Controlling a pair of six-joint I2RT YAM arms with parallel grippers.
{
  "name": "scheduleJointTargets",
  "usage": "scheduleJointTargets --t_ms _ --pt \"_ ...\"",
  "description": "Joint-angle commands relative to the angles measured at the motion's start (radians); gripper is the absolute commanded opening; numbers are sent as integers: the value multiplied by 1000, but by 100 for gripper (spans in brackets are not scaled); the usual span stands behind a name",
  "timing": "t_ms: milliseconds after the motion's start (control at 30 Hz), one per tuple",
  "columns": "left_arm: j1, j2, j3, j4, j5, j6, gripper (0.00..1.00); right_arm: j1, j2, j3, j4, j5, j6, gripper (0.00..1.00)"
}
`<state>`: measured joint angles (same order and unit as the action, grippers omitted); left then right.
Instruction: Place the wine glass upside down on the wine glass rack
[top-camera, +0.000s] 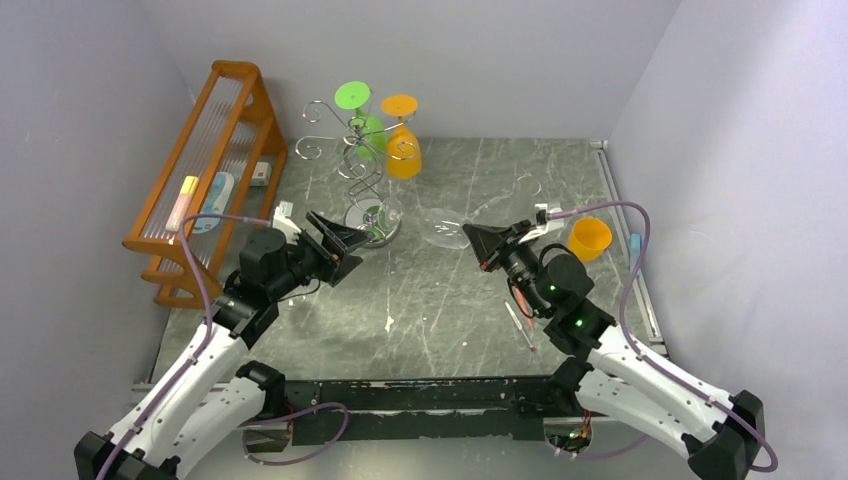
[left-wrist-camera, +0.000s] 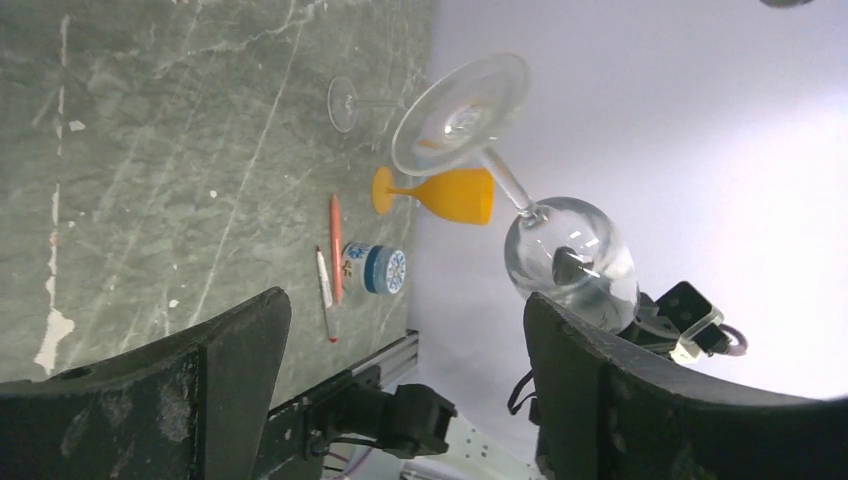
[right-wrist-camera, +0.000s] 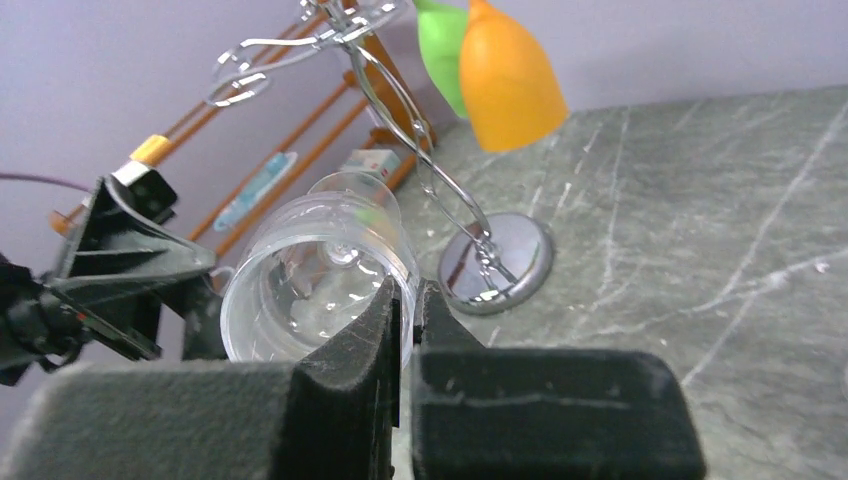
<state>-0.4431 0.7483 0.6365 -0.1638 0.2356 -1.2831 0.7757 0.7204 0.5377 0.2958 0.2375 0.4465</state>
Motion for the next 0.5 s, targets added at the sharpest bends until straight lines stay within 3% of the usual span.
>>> scheduleJointTargets --t_ms 0,267,467 --pt "1 -2 -17 65 -3 -109 90 37 26 5 172 43 51 0" --pt "1 -31 30 -78 -120 -113 90 186 121 12 265 204 -15 0" --pt "1 -56 11 -124 -161 -201 80 336 213 15 396 348 -162 0"
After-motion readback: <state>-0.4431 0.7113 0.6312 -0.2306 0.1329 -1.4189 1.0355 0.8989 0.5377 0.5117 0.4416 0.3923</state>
